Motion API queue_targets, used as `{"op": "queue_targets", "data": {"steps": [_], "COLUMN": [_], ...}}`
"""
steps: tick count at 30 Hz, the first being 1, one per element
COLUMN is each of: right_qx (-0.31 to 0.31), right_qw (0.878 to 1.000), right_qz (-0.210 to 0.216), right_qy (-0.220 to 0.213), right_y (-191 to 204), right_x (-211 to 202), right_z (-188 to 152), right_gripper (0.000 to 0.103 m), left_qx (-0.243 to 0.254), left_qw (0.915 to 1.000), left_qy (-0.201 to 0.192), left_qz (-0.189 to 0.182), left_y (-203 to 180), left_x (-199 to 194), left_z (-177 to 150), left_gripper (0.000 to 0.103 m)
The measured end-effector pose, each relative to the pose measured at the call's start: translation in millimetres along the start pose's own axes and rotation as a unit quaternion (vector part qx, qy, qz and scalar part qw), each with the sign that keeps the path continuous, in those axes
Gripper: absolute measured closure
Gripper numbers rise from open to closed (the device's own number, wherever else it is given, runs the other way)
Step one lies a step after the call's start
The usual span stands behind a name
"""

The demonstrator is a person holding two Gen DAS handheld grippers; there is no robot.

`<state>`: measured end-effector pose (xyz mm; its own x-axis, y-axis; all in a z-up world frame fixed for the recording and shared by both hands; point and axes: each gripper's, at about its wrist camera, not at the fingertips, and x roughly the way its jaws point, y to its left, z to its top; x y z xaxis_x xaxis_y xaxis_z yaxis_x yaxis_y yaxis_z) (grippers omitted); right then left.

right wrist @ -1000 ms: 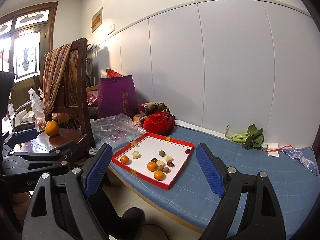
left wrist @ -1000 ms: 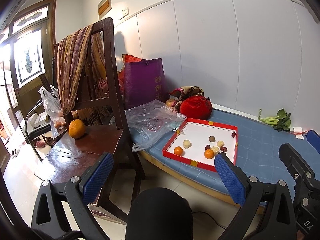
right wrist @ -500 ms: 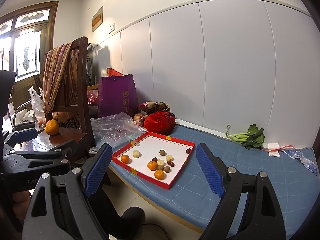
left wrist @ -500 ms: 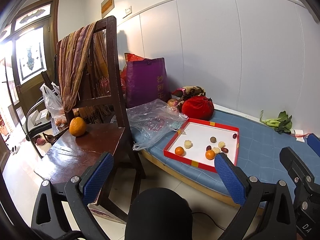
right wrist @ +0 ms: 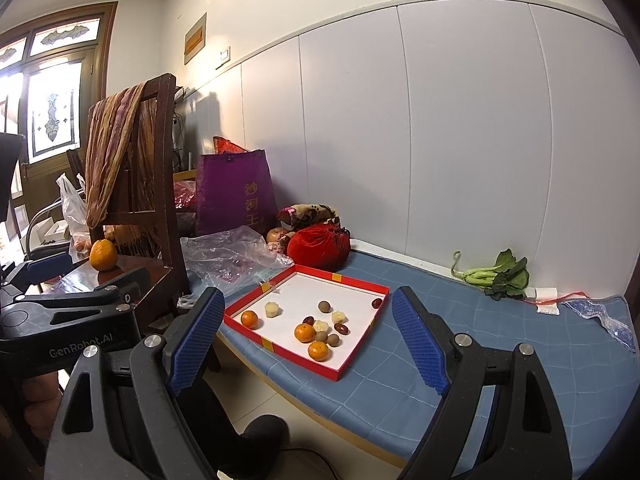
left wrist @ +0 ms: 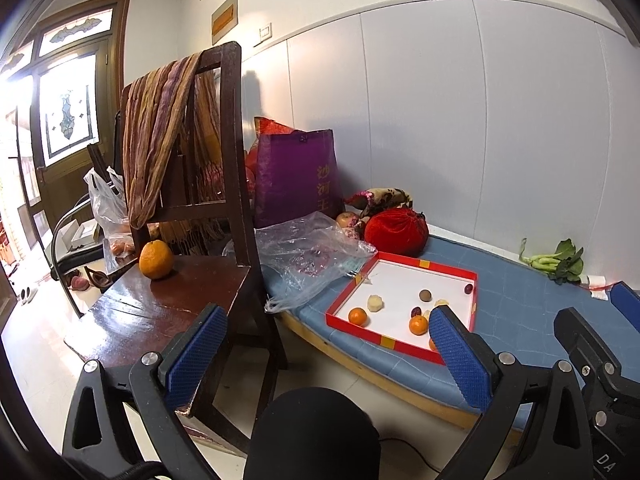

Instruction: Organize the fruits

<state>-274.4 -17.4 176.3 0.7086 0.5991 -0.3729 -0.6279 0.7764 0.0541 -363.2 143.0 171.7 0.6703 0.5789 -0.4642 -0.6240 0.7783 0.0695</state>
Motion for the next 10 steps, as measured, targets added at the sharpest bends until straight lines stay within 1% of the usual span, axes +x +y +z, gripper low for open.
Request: {"op": "queue_targets", "data": {"steps": [7,10], "right_qx": [-0.002,-0.002], "right_qw": [1.0,1.0], "right_qz": [-0.002,-0.003], "right_qy": [0.002,0.002], "right_y": [1.0,1.0], "right_x": [1.4,1.7], "right_z": [0.7,0.9], "right_gripper": [0.016,0.016], "left_qx": [0.014,0.019], "left_qw": [0.9998,0.9998], "left_qy": [-0.008,-0.003], "left_qz": [0.01,0.009], "left_y": [-4.2,-6.5], "left_x": [0.5,2.1], "left_z": [-0.9,-1.9], "left_gripper": [0.001,0.001]}}
